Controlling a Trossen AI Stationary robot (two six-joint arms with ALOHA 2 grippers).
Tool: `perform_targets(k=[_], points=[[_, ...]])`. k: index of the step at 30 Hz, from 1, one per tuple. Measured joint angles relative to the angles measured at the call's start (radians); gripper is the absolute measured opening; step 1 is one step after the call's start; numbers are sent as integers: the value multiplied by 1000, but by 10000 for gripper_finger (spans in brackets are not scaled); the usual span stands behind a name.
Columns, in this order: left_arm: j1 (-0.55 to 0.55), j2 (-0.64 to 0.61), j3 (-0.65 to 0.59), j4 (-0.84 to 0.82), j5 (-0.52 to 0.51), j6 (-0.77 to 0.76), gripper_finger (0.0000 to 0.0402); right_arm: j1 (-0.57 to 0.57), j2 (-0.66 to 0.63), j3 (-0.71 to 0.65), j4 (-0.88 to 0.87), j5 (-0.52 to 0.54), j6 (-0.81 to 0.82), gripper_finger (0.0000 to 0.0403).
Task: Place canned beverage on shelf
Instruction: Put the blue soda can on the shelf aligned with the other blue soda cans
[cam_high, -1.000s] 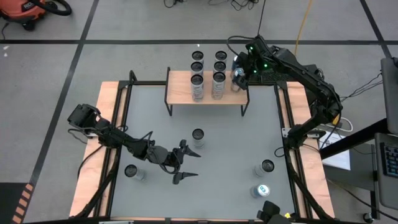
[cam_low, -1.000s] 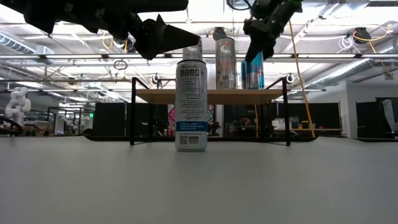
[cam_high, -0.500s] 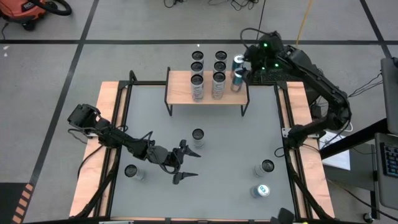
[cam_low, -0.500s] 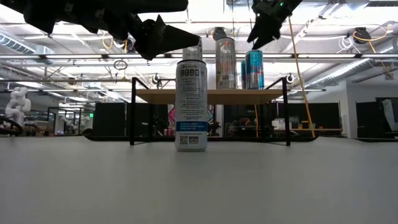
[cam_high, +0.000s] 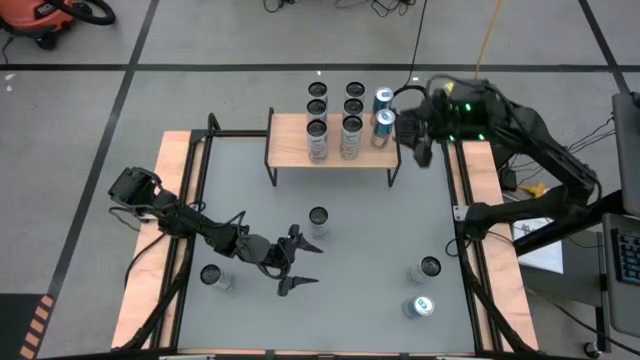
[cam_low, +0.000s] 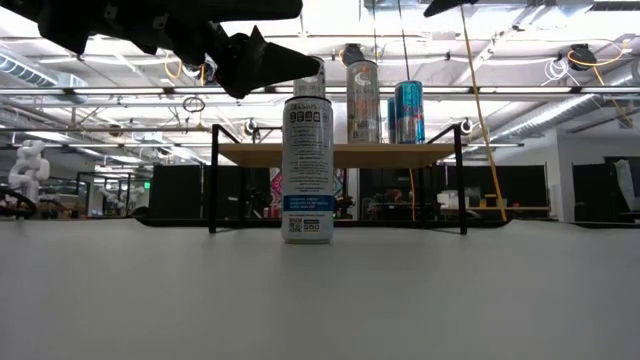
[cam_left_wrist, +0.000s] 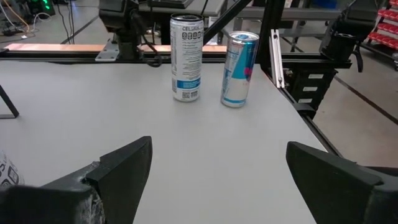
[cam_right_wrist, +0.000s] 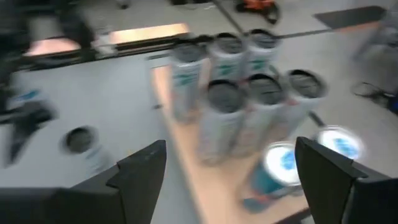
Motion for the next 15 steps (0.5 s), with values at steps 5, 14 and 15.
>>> perform_targets(k=[5,14,15], points=[[0,0,0,0,0,-5,370,215,-21,0,-72,13,74,290],[-1,0,0,-6,-12,-16,370,581,30,0,-127,205,193,290],[-1,0,0,-12,-12,-25,370,615,40,0,-136,226,210,290]])
